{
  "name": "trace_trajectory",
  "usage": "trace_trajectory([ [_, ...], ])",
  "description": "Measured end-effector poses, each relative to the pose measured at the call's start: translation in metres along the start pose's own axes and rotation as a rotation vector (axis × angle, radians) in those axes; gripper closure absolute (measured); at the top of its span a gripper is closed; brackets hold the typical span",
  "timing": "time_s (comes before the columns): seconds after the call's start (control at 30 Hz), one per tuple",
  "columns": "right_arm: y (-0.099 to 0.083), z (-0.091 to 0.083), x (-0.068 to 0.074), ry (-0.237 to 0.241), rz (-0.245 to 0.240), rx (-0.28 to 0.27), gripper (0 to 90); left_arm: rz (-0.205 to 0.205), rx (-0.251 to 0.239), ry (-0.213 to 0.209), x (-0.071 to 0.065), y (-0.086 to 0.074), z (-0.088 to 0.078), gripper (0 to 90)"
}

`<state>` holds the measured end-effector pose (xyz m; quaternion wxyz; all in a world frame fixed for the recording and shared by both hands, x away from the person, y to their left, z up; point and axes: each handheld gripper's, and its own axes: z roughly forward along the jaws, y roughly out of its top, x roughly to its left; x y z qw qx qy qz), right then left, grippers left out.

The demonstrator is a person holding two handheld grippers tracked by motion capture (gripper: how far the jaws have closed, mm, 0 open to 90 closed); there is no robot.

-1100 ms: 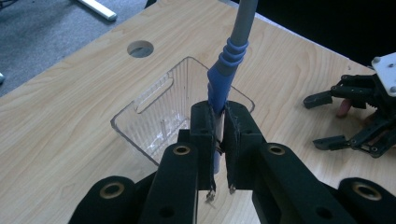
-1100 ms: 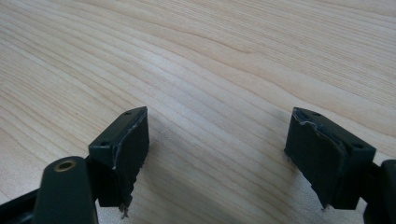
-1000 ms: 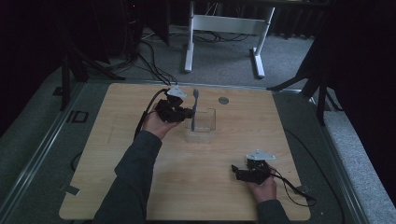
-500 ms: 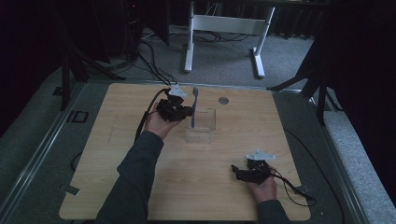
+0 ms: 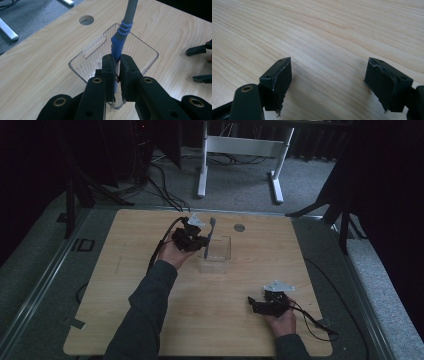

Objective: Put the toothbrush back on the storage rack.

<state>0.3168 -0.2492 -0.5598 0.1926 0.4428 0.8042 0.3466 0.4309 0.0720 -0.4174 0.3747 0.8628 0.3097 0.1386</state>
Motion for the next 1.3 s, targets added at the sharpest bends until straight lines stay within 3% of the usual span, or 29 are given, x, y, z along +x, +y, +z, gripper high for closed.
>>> trace_trajectory([
  [0.4,0.000,0.000,0.000,0.001,0.000,-0.001,21.2,0.014,0.082,-0.009,-0.002,-0.004,0.016,80.6],
  [0.6,0.000,0.000,0.000,0.001,0.000,0.000,21.1,0.006,0.064,-0.022,-0.001,-0.007,0.010,62.1],
  [0.87,0.000,0.000,0.000,0.002,0.000,0.000,21.1,-0.009,0.029,0.005,0.003,-0.015,-0.005,53.5],
  [0.93,0.000,0.000,0.000,0.002,0.000,0.000,21.1,-0.045,-0.007,0.014,0.008,-0.022,-0.011,52.7],
  [1.13,0.000,0.000,0.000,0.001,-0.001,0.000,21.1,-0.117,-0.006,0.065,0.023,-0.047,-0.016,50.0],
  [1.3,0.000,0.000,0.000,0.001,-0.001,0.000,21.1,-0.203,0.024,0.178,0.040,-0.078,-0.013,45.0],
])
